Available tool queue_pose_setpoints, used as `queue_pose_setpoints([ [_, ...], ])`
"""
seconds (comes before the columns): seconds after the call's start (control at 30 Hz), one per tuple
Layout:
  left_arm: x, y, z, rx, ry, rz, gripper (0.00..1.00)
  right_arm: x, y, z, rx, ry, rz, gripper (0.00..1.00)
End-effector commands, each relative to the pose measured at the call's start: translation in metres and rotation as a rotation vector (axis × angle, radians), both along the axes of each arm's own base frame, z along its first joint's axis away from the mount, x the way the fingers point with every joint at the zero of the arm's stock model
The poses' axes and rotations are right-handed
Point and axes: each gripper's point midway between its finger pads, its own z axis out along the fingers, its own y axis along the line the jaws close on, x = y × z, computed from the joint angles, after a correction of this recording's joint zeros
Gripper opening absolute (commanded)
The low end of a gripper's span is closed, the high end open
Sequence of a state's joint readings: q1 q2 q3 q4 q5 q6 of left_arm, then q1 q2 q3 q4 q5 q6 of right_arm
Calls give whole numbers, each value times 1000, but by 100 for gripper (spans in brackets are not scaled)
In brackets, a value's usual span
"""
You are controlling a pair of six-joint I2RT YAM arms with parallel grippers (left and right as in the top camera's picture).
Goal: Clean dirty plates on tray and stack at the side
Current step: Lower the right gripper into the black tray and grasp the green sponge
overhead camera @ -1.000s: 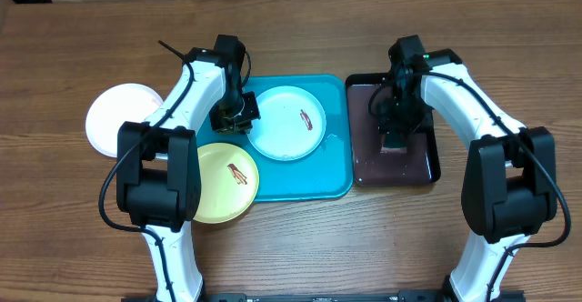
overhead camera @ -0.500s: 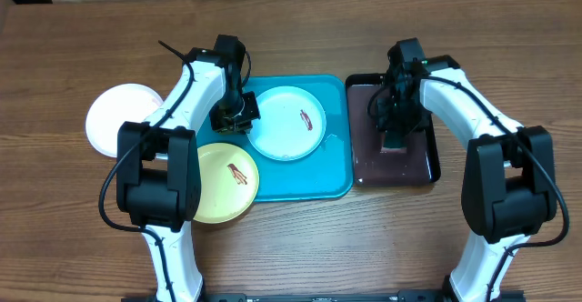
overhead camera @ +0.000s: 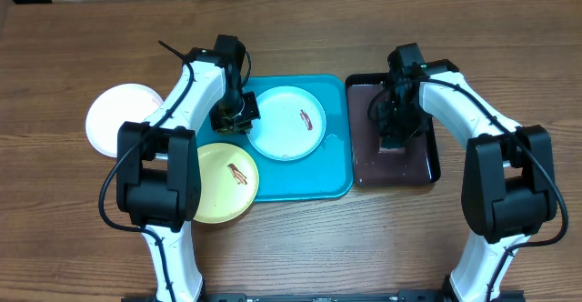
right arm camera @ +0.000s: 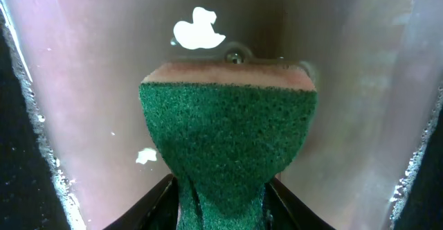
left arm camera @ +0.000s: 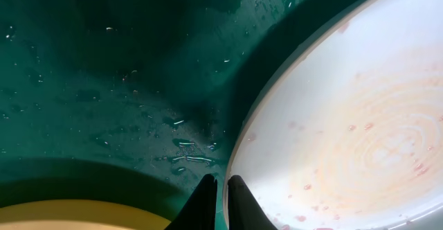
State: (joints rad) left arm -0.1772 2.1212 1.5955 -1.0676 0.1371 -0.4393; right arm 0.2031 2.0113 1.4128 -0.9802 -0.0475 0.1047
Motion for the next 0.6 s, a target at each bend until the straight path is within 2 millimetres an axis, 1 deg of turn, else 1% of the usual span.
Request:
queue_pose_setpoints([
  [0.0, -2, 1, -2, 12, 7, 7, 10, 2, 2, 6, 10, -19, -2, 41],
  [0.17, -2, 1, -2, 12, 7, 7, 10, 2, 2, 6, 11, -23, -2, 41],
  [0.27, -2, 1, -2, 12, 7, 7, 10, 2, 2, 6, 11, -20, -3, 44],
  [0.57, -2, 1, -2, 12, 7, 7, 11, -2, 1, 2, 9, -12, -2, 43],
])
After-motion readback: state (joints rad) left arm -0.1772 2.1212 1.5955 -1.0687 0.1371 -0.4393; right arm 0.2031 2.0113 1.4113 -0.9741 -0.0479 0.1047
